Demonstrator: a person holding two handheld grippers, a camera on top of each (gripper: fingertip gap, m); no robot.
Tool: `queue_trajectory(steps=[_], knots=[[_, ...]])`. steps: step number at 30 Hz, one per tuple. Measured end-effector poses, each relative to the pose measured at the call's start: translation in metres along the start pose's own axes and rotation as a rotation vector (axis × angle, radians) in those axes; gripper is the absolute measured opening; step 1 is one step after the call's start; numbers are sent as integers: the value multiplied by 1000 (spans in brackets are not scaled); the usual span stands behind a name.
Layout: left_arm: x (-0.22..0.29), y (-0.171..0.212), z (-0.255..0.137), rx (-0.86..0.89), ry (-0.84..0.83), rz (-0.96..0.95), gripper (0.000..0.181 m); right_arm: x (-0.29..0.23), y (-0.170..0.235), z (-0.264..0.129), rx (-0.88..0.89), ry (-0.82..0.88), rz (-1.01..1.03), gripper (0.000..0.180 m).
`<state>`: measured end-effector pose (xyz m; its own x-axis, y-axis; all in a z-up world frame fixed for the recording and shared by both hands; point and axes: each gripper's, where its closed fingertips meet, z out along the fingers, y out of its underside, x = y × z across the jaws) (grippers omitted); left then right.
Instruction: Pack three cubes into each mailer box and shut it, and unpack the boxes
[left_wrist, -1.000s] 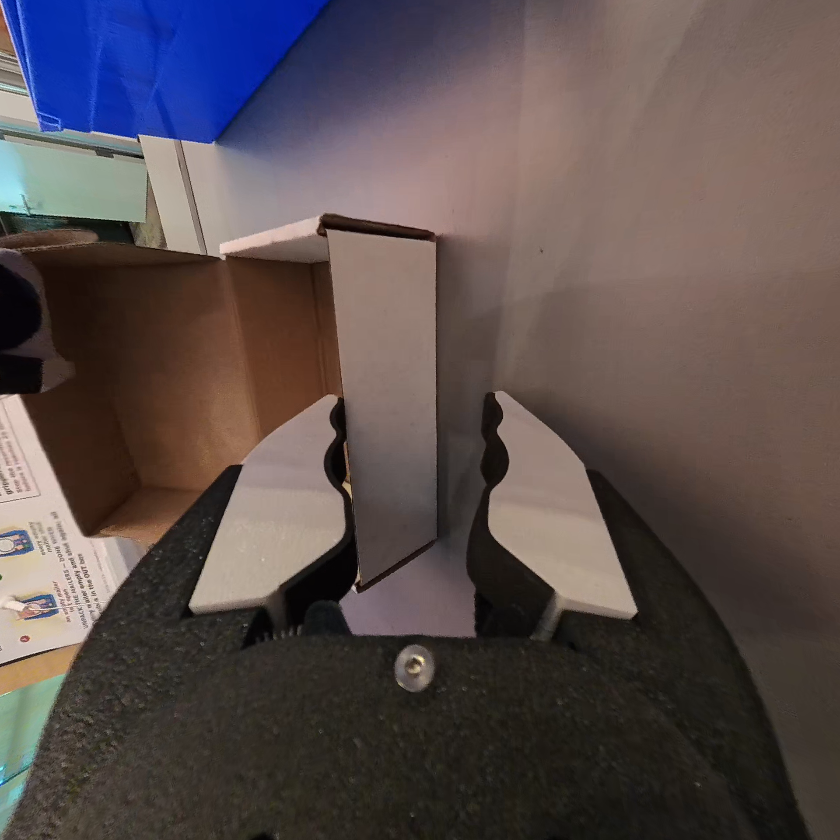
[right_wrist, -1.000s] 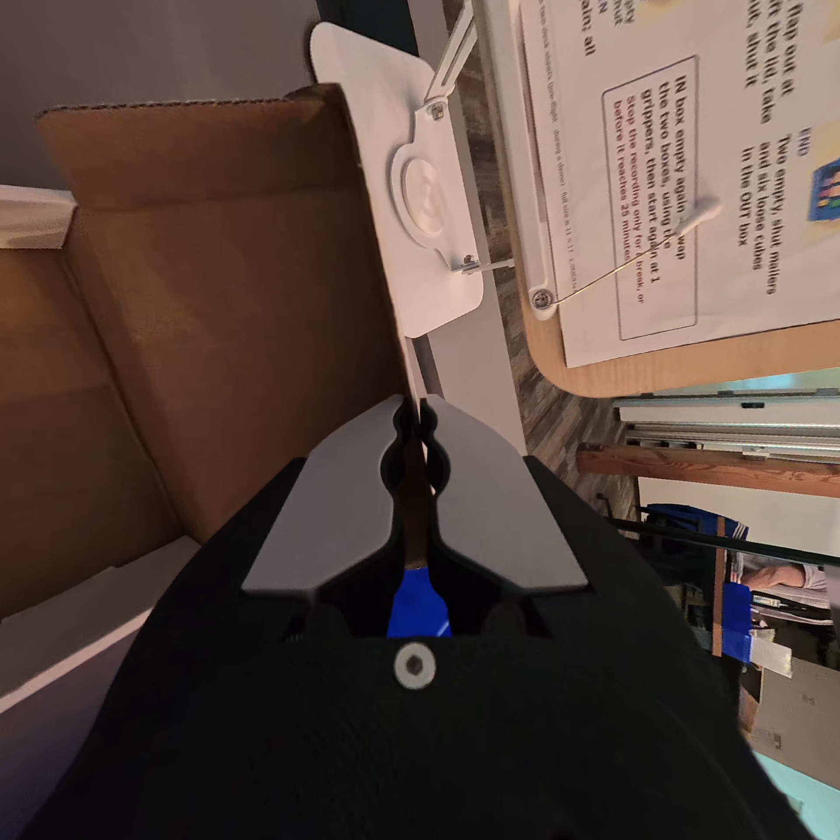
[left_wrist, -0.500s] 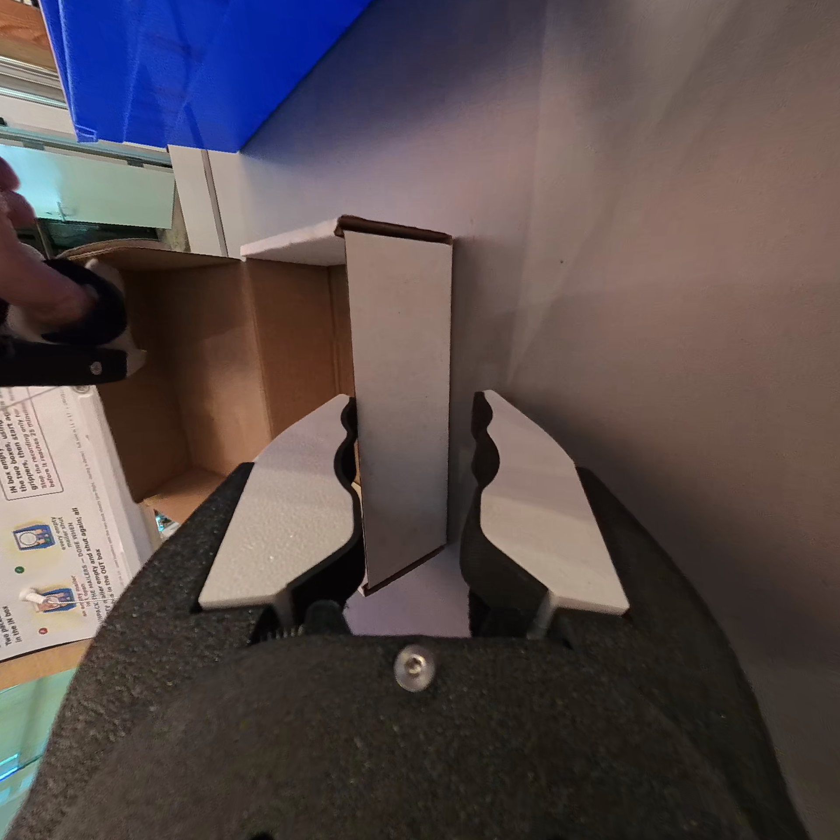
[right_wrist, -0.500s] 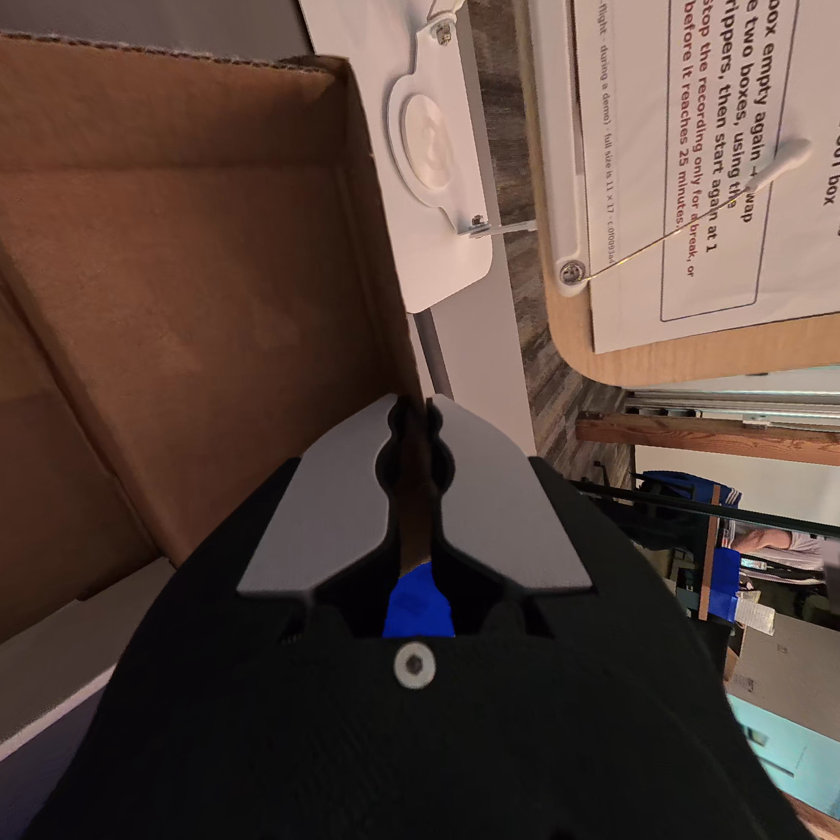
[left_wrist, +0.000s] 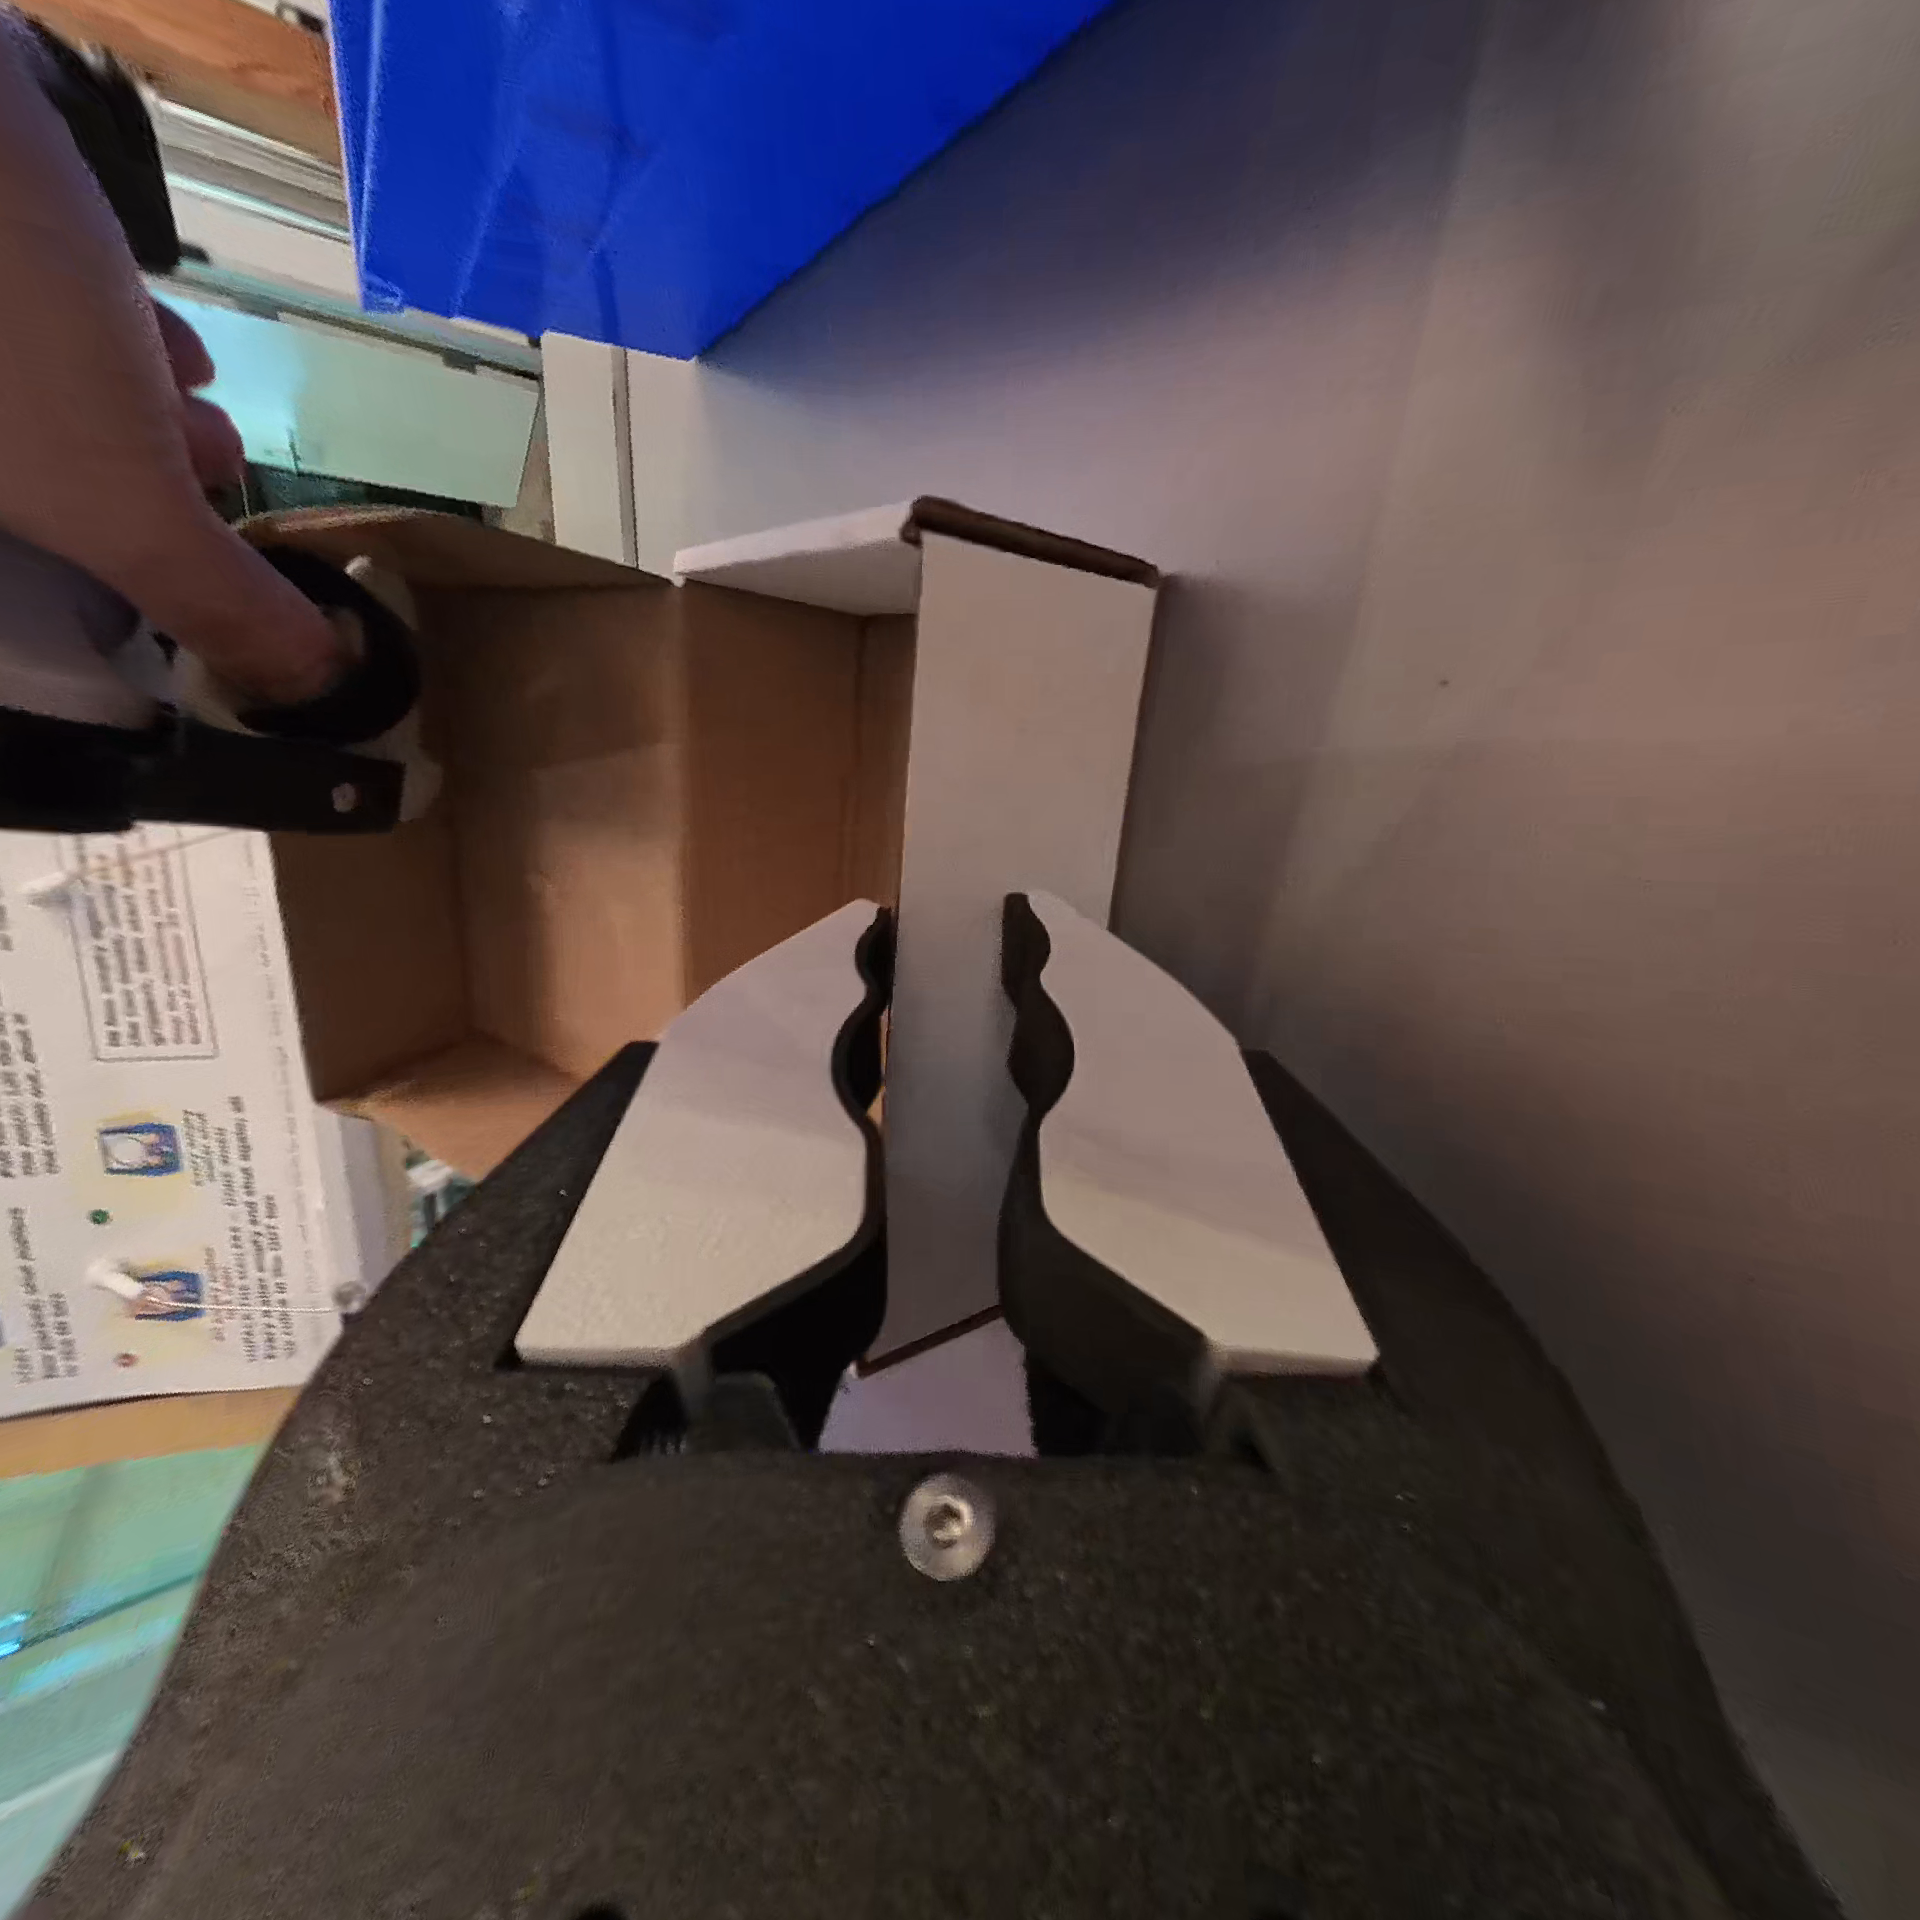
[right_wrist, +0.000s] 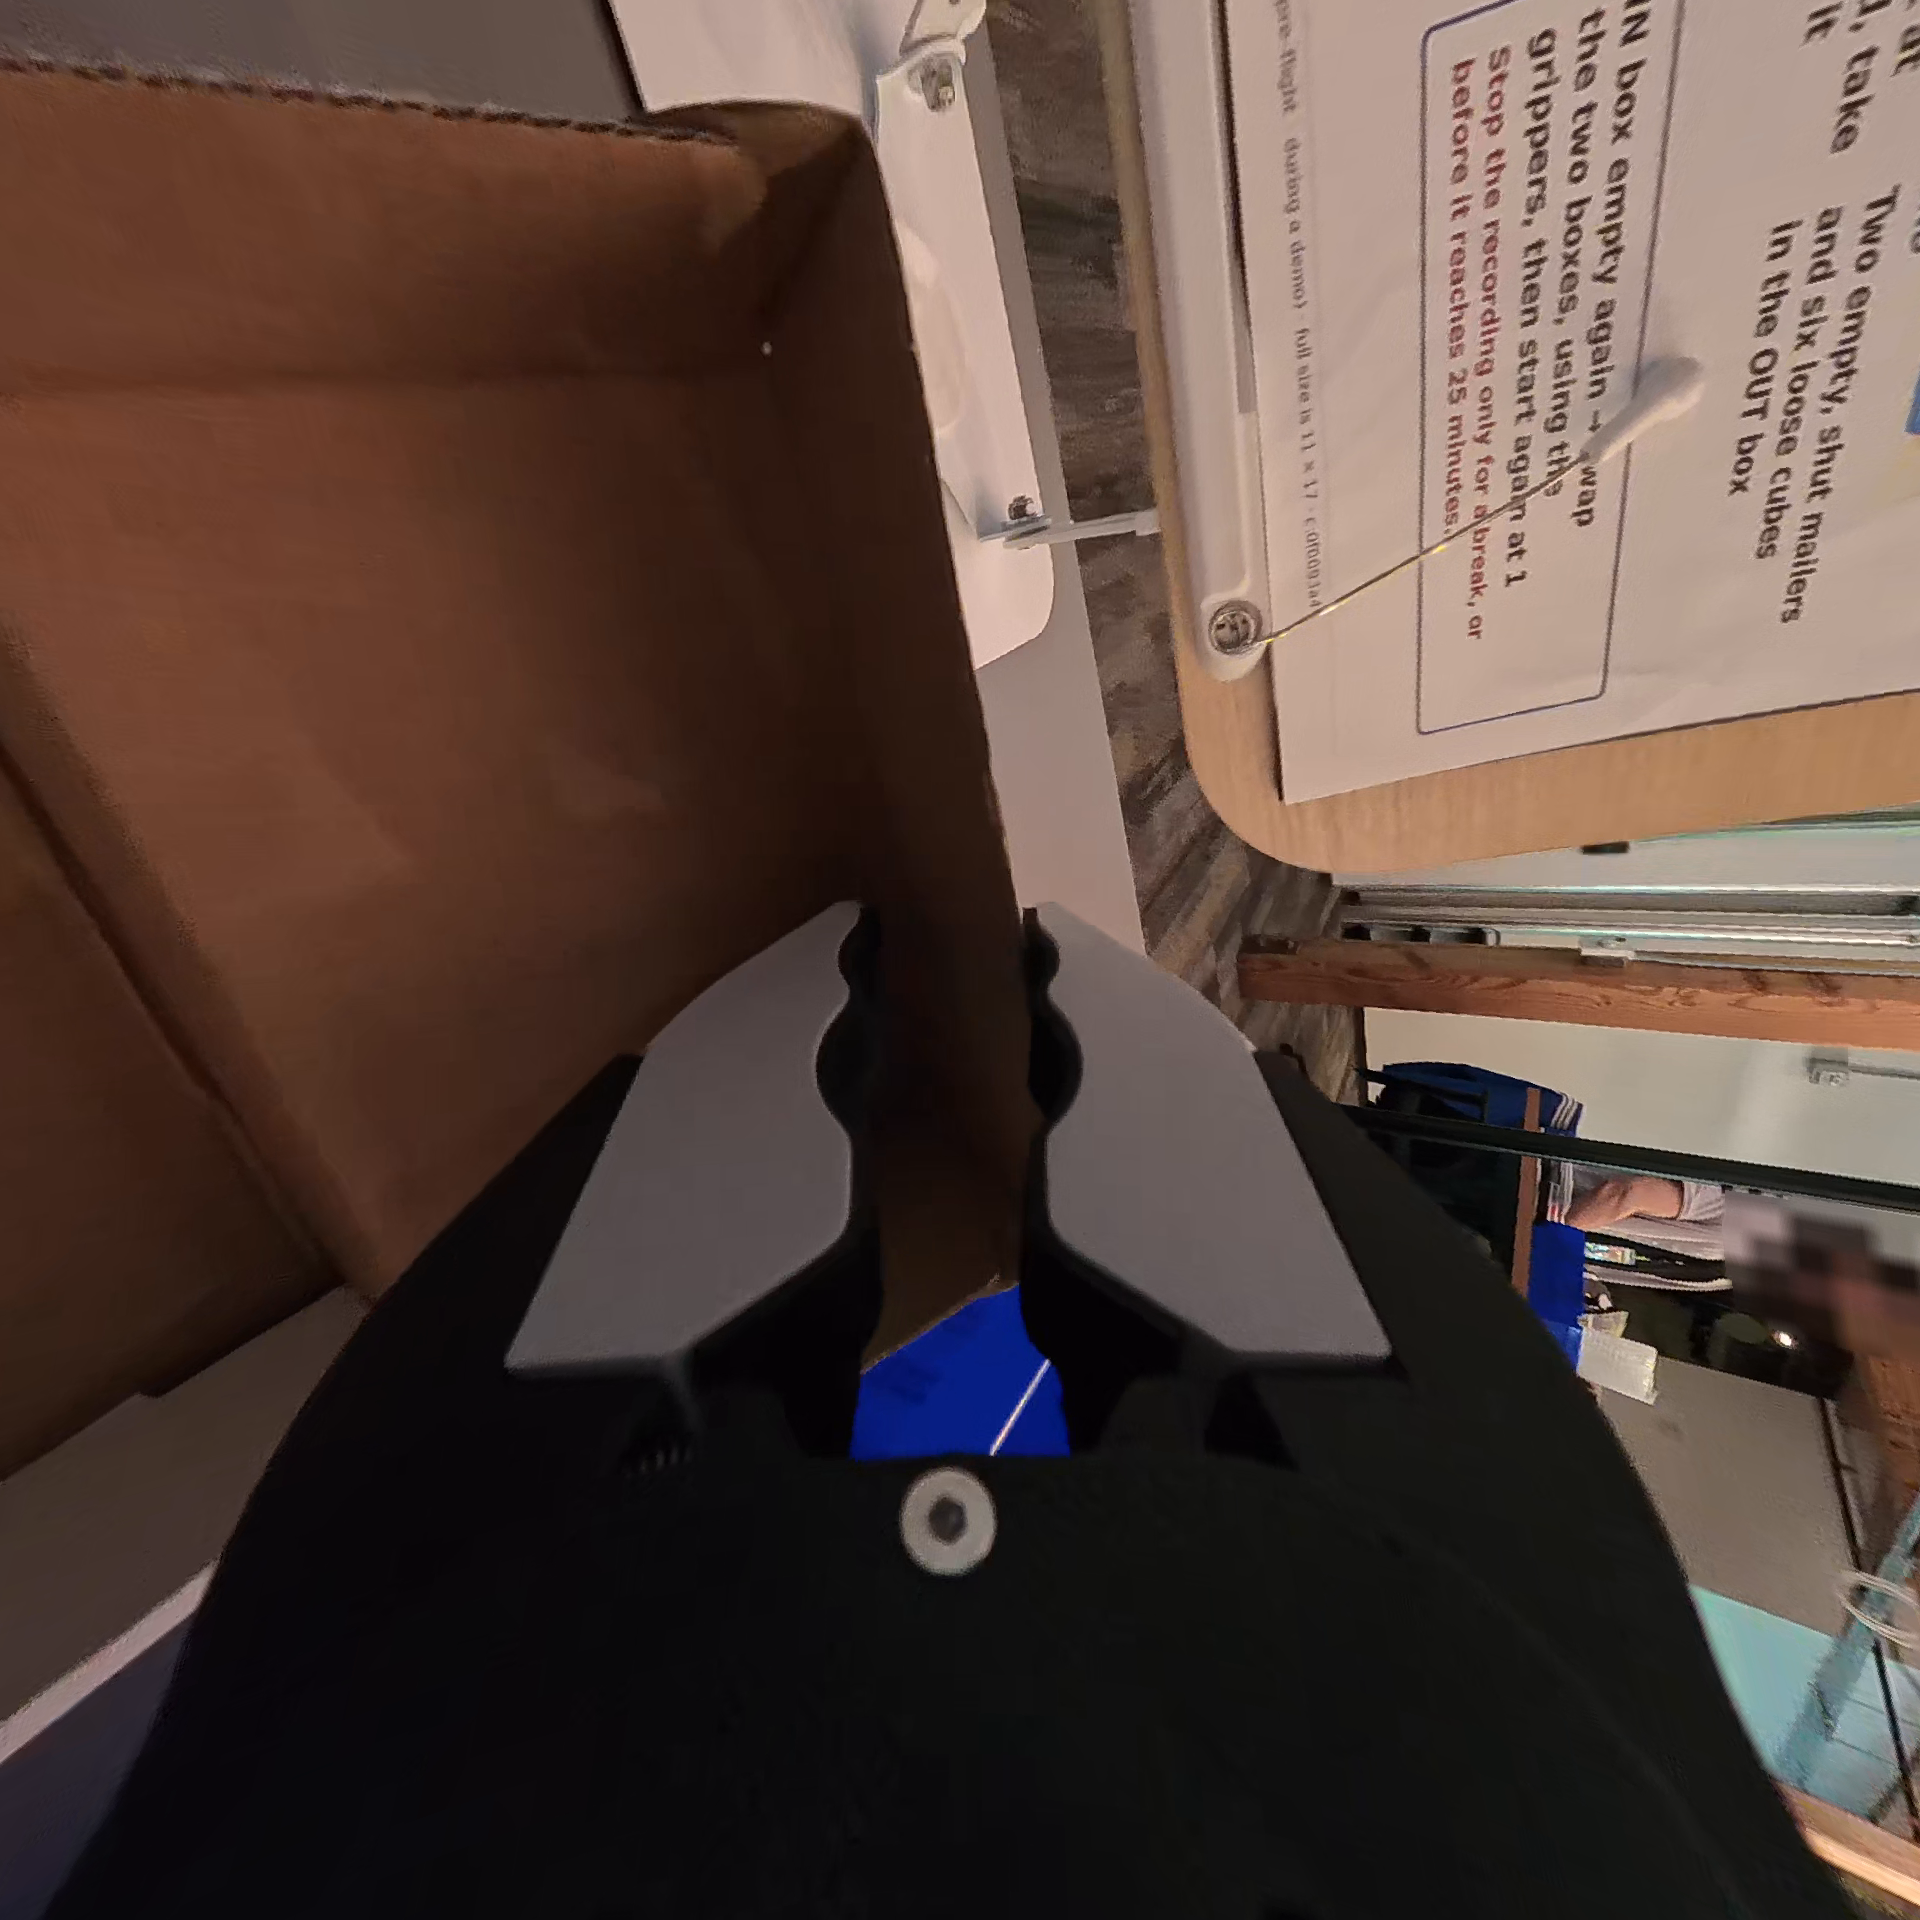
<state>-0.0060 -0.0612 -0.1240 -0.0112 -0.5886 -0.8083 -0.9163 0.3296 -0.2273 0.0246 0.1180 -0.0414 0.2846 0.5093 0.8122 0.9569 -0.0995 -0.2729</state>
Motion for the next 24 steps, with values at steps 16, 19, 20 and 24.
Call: queue_trajectory(steps=[16,19,20,24], knots=[[-21,44,12,-126,-64,-30,20,40,-5,-114,203,13,56,42],[-21,45,12,-144,-80,-7,21,49,4,-132,212,41,72,42],[-21,46,12,-153,-88,-8,24,51,7,-136,210,43,81,42],[-37,44,2,-182,-175,-2,68,56,16,-144,202,55,97,42]])
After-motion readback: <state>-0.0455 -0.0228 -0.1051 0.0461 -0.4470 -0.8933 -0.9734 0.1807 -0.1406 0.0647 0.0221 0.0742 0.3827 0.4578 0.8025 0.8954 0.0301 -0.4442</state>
